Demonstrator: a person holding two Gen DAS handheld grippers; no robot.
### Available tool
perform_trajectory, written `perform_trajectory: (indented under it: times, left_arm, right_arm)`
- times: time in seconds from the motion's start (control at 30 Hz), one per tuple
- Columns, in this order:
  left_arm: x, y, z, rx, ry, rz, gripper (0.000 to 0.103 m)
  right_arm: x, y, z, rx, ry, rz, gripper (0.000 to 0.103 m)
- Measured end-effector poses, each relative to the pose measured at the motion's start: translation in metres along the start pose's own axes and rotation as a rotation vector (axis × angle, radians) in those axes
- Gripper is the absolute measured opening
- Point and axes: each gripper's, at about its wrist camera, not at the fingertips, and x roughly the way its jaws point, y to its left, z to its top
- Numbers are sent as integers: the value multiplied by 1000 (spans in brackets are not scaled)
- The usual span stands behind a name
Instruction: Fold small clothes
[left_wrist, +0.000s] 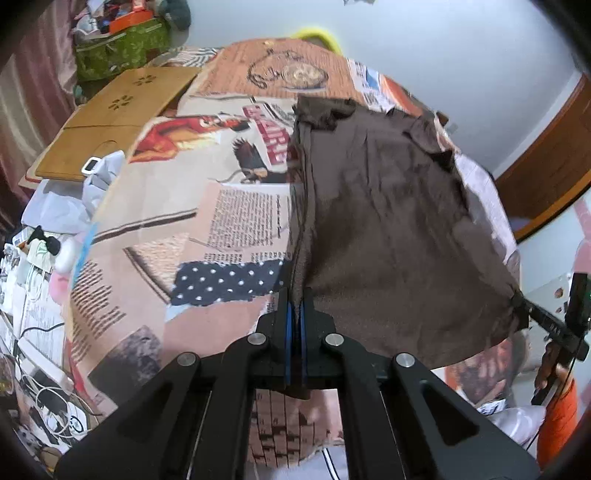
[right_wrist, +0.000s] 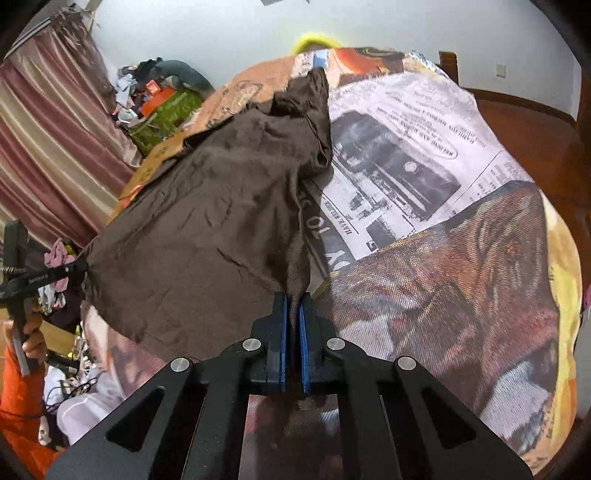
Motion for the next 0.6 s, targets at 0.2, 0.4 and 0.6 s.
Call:
perform_trajectory:
  times: [0.2, 0.4, 0.6]
  left_arm:
    - [-30, -11, 8, 29, -69, 11, 2]
    - [-29, -22, 38, 59, -91, 2, 2]
    - [-18, -33, 84, 82, -130, -8, 2]
  right_arm:
    - [-22, 15, 15, -32, -68, 32, 5]
    - [-26, 22, 46, -63, -127, 51, 5]
    - [-21, 26, 82, -102, -174, 40, 5]
